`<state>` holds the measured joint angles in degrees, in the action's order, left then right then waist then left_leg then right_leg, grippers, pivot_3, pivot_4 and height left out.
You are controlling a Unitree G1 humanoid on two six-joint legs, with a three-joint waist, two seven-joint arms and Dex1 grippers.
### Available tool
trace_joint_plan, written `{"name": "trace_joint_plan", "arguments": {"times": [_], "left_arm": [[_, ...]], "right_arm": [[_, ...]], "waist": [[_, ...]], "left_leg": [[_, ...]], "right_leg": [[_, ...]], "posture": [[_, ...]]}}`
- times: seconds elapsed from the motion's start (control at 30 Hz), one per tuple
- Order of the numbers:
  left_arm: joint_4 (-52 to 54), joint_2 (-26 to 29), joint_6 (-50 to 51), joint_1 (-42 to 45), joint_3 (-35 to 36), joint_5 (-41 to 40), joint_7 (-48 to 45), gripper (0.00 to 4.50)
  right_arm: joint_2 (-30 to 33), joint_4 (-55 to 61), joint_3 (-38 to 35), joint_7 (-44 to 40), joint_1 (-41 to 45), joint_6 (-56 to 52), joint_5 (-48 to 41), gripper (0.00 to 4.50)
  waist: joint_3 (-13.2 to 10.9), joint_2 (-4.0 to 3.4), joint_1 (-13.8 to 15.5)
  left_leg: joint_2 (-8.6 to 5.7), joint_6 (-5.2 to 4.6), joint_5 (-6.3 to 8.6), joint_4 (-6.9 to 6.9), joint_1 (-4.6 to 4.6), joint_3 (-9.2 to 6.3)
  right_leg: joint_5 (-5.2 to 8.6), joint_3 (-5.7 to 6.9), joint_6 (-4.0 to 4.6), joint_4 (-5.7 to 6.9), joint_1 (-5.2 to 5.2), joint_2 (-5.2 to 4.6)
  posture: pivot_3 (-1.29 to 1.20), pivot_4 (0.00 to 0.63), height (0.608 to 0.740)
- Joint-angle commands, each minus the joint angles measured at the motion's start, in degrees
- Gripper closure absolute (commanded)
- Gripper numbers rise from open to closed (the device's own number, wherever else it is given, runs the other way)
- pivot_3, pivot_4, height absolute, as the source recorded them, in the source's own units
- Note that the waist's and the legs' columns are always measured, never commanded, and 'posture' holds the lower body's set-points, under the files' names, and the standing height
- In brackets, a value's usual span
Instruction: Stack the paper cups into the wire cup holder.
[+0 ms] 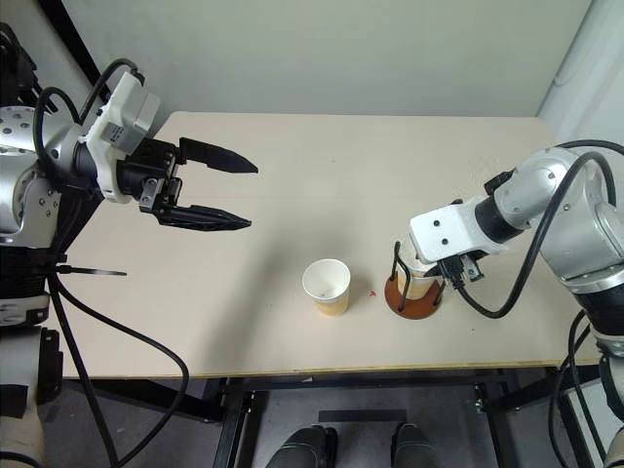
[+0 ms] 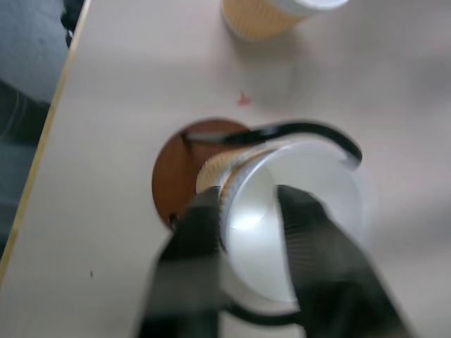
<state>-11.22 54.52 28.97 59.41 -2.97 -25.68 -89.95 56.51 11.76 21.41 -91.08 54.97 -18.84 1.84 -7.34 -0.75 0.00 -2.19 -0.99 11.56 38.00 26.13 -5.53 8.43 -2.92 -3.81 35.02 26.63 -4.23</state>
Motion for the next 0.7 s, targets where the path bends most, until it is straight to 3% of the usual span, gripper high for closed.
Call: {"name": "trace_joint_plan", "arguments": {"times": [0.03,0.2,0.33,0.5,0.7], "left_arm": [[1.26,0.98,-0.48,0.77,1.06,-0.34,-1.44,0.0],[2.3,1.6,-0.58,-0.26,1.42,-0.43,-1.27,0.0],[7.08,3.86,-0.82,-4.37,1.44,-0.6,-1.98,0.0],[16.43,10.3,-9.56,-15.19,-1.9,1.34,-2.55,0.0],[18.49,9.5,-15.06,-17.84,-5.47,4.46,-2.55,0.0]], "right_arm": [[0.46,1.48,-2.84,0.7,0.3,-1.52,-1.19,1.84],[-2.99,-0.12,-6.77,5.24,3.74,-9.09,-4.46,0.09],[-5.22,1.21,-11.11,6.8,7.31,-19.28,-11.24,0.09],[-6.56,3.74,-15.37,8.36,10.76,-30.1,-20.36,0.09],[-5.0,5.93,-16.02,10.3,10.78,-35.16,-25.93,0.09]], "waist": [[0.0,0.0,0.02],[0.0,-0.01,-0.12],[0.0,-0.01,-0.24],[0.0,0.0,-0.46],[0.0,0.01,0.15]], "left_leg": [[0.0,0.0,0.0,0.0,0.0,0.0],[0.0,0.01,0.0,0.0,-0.02,0.0],[0.0,0.03,-0.02,-0.05,-0.03,0.01],[0.02,0.11,0.0,-0.09,-0.03,0.0],[0.01,0.12,0.02,-0.06,-0.02,-0.05]], "right_leg": [[0.0,0.0,0.0,-0.01,0.0,0.0],[0.0,0.0,0.0,0.02,0.0,0.0],[0.0,-0.02,0.0,0.04,0.03,0.02],[0.09,-0.04,0.06,-0.01,0.06,0.11],[0.21,-0.04,0.27,0.15,0.08,0.1]], "posture": [[0.0,0.15,0.74],[0.0,0.15,0.74],[0.0,0.15,0.74],[0.0,0.15,0.74],[0.0,0.15,0.74]]}}
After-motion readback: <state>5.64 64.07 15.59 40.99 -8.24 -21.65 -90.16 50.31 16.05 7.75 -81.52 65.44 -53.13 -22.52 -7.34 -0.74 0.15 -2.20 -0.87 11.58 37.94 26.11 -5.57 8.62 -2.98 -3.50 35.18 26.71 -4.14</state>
